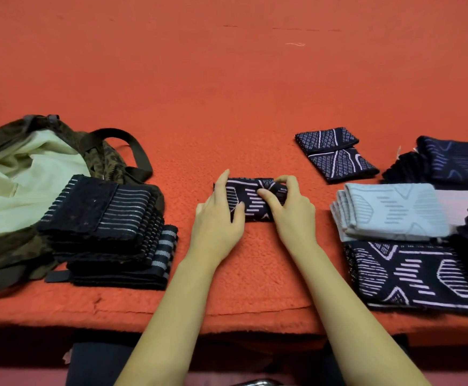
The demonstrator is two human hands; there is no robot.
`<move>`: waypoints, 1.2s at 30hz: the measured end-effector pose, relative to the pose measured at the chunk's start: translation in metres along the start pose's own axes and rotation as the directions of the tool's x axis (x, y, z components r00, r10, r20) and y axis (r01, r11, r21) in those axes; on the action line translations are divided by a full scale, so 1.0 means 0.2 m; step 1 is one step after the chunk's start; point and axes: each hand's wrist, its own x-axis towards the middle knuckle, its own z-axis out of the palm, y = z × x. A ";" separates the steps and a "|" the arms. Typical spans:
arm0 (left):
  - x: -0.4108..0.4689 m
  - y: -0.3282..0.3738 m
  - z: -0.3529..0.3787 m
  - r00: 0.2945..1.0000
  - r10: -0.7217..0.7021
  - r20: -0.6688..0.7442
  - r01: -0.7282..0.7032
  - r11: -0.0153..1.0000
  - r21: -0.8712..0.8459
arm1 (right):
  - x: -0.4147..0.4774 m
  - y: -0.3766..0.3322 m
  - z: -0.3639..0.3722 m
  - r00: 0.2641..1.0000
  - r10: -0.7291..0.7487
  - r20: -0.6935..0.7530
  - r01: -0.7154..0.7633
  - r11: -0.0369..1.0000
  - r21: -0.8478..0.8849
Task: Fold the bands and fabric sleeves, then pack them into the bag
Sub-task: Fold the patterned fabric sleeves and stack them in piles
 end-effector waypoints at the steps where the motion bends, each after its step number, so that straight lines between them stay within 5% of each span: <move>1: 0.01 0.00 0.00 0.999 -0.042 0.003 0.042 0.999 -0.022 | 0.01 0.00 0.01 1.000 0.011 0.002 -0.011 0.999 -0.031; 8: 0.02 0.00 0.00 0.996 -0.060 -0.069 0.053 0.994 -0.099 | 0.00 0.02 0.02 0.998 -0.061 0.028 0.053 0.971 0.231; 22: 0.03 -0.03 0.04 0.986 -0.142 -0.092 0.153 0.980 0.124 | 0.03 0.07 0.08 0.986 -0.151 0.066 0.155 0.986 -0.065; 29: 0.00 -0.02 0.08 0.967 -0.152 -0.202 0.228 0.868 0.440 | 0.03 0.05 0.07 0.996 -0.064 0.061 0.075 0.980 -0.184; 36: -0.01 -0.02 0.05 0.980 -0.160 -0.122 0.194 0.916 0.352 | 0.02 0.04 0.05 0.994 -0.052 0.100 0.062 0.993 -0.101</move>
